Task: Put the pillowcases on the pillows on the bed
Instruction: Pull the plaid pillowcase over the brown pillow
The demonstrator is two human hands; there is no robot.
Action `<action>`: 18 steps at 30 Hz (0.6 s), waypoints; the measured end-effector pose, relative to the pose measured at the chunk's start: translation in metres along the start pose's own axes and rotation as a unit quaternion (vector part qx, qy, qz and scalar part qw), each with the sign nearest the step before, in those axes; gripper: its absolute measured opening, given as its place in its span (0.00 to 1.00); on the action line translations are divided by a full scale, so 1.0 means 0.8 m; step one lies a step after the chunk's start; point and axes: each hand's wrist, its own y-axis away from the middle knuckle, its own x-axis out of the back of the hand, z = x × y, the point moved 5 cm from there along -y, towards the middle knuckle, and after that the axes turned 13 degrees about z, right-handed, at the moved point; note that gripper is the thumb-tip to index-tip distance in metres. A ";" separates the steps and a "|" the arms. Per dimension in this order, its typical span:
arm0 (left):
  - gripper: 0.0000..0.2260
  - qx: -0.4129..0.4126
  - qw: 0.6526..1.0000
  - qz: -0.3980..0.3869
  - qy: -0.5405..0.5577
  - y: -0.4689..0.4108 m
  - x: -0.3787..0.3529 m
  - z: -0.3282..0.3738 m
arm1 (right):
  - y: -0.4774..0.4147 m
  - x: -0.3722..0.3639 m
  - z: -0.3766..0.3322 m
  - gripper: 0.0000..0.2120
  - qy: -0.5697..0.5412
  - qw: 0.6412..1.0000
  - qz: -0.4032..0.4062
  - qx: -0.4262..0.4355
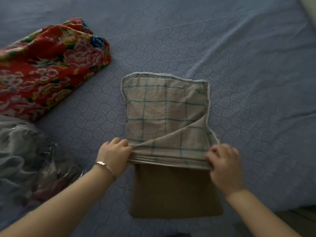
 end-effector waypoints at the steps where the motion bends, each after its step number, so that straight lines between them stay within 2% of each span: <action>1: 0.09 -0.018 0.999 -0.020 -0.017 0.008 -0.006 0.001 | 0.022 0.002 -0.006 0.09 -0.011 0.998 -0.028 0.047; 2: 0.08 -0.054 0.997 -0.050 -0.027 0.023 -0.015 0.014 | 0.046 0.001 -0.013 0.11 -0.014 0.995 -0.071 0.071; 3: 0.05 -0.097 0.988 -0.114 -0.022 0.040 -0.026 0.031 | 0.065 -0.003 -0.017 0.12 -0.010 0.990 -0.117 0.077; 4: 0.03 -0.121 0.967 -0.222 -0.009 0.058 -0.042 0.047 | 0.079 -0.012 -0.019 0.10 -0.012 0.982 -0.177 0.066; 5: 0.09 -0.112 0.934 -0.341 0.001 0.078 -0.058 0.059 | 0.085 -0.022 -0.020 0.08 -0.022 0.968 -0.246 0.039; 7: 0.15 -0.011 0.844 -0.535 0.020 0.109 -0.080 0.063 | 0.081 -0.042 -0.005 0.08 -0.101 0.919 -0.367 -0.107; 8: 0.14 0.032 0.838 -0.544 0.039 0.103 -0.082 0.061 | 0.073 -0.044 0.006 0.07 -0.175 0.872 -0.393 -0.234; 9: 0.13 0.074 0.850 -0.519 0.056 0.090 -0.080 0.055 | 0.067 -0.047 0.022 0.14 -0.248 0.811 -0.379 -0.371; 10: 0.12 0.142 0.870 -0.463 0.087 0.074 -0.077 0.043 | 0.064 -0.050 0.041 0.27 -0.277 0.762 -0.333 -0.481; 11: 0.11 0.222 0.885 -0.389 0.127 0.056 -0.071 0.029 | 0.064 -0.053 0.058 0.38 -0.271 0.730 -0.280 -0.562; 12: 0.09 0.298 0.884 -0.321 0.161 0.042 -0.067 0.017 | 0.067 -0.058 0.062 0.42 -0.257 0.706 -0.261 -0.606; 13: 0.08 0.361 0.877 -0.247 0.200 0.030 -0.065 0.006 | 0.064 -0.065 0.051 0.40 -0.260 0.693 -0.271 -0.615; 15: 0.03 0.436 0.847 -0.164 0.256 0.006 -0.060 -0.006 | 0.061 -0.085 0.024 0.31 -0.276 0.686 -0.288 -0.608; 16: 0.07 0.458 0.828 -0.152 0.286 -0.002 -0.059 -0.006 | 0.059 -0.090 0.014 0.29 -0.270 0.688 -0.276 -0.614; 18: 0.25 0.505 0.769 -0.156 0.360 -0.019 -0.058 0.003 | 0.053 -0.086 0.002 0.26 -0.279 0.672 -0.256 -0.637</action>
